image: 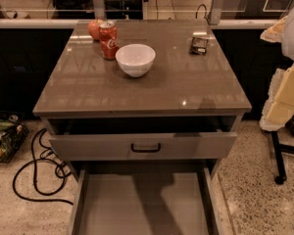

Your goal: Place rxbar chocolate into middle drawer

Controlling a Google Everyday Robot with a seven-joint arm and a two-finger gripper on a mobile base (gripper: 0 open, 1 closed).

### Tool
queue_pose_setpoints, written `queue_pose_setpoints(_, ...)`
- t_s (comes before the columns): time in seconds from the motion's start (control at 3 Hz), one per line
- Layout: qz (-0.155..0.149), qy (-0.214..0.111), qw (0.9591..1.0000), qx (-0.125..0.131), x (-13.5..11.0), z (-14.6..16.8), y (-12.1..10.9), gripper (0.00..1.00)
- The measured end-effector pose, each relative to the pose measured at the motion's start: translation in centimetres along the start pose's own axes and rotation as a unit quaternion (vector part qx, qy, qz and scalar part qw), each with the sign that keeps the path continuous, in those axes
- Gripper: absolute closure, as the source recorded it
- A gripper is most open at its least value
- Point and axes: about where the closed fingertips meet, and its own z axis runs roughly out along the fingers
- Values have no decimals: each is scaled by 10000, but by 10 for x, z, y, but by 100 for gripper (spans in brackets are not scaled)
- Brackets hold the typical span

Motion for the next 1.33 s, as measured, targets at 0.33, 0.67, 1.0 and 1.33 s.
queue_pose_setpoints(0.33, 14, 17, 10000, 69, 0, -2, -5, 0)
queue_pose_setpoints(0.67, 306, 84, 9990, 302, 4, 10, -44, 0)
queue_pose_setpoints(1.0, 937, -40, 9926, 773, 12, 30, -104, 0)
queue_pose_setpoints(1.33, 1563, -442, 9788, 1251, 15, 45, -143, 0)
